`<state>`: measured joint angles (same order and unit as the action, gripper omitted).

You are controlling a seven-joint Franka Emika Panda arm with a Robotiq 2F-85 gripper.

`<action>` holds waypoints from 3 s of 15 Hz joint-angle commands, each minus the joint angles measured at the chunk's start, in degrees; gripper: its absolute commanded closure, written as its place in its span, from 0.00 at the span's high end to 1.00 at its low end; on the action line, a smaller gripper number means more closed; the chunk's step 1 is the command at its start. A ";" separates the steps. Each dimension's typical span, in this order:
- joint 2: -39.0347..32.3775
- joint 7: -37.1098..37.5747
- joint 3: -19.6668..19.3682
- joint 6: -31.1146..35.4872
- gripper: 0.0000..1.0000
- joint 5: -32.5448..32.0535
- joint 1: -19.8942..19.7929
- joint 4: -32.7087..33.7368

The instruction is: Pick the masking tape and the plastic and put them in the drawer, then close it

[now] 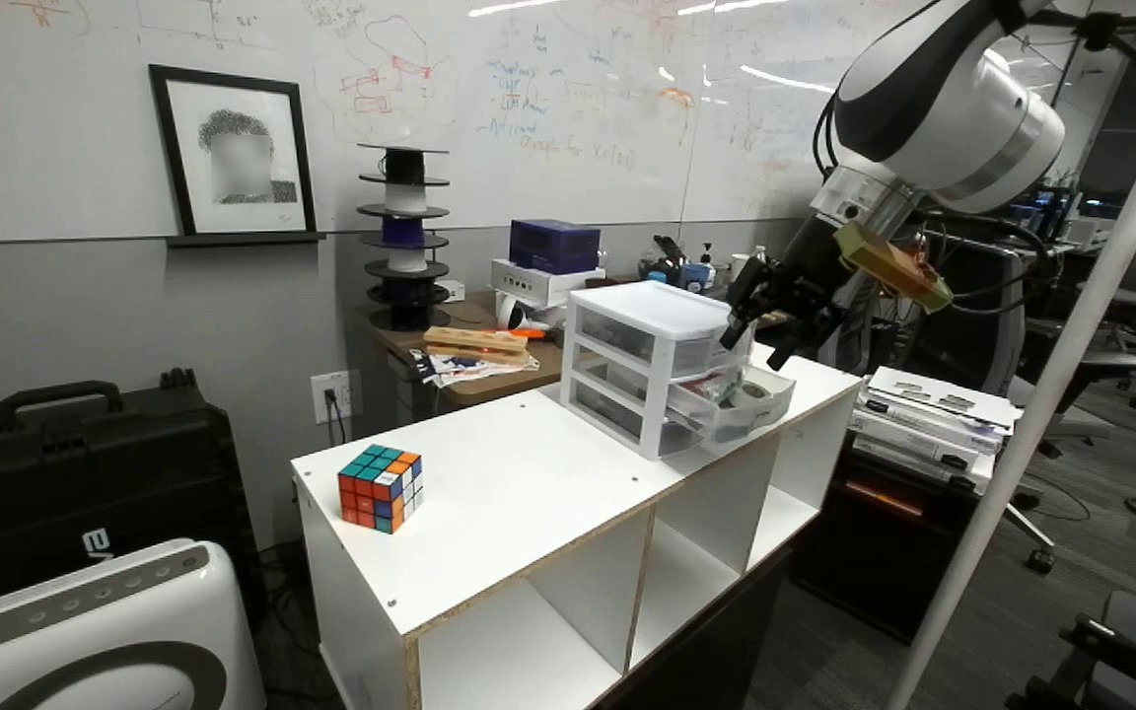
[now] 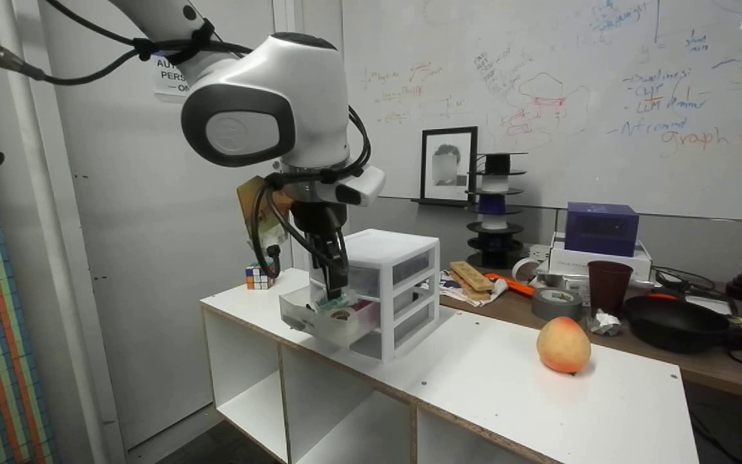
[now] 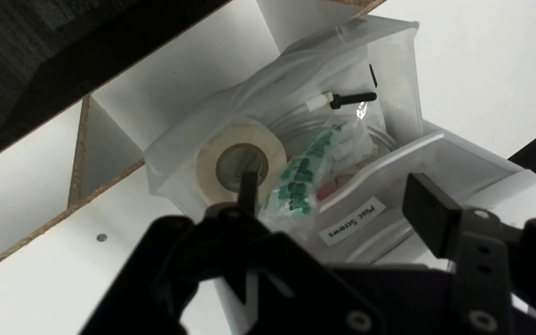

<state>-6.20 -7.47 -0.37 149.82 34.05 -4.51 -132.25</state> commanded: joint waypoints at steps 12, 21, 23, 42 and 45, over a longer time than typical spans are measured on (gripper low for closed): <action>-0.49 5.78 -1.79 -4.11 1.00 -14.53 -0.03 7.83; -3.04 2.37 -3.83 -28.35 1.00 -27.27 -0.87 15.71; -3.63 1.84 -3.92 -30.67 1.00 -29.11 -0.85 17.18; -9.88 -15.58 1.38 -17.54 1.00 -14.97 -2.09 15.28; -10.33 -16.82 1.77 -15.33 0.66 -14.70 -2.10 14.96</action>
<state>-16.55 -21.70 0.08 131.62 17.73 -5.56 -116.72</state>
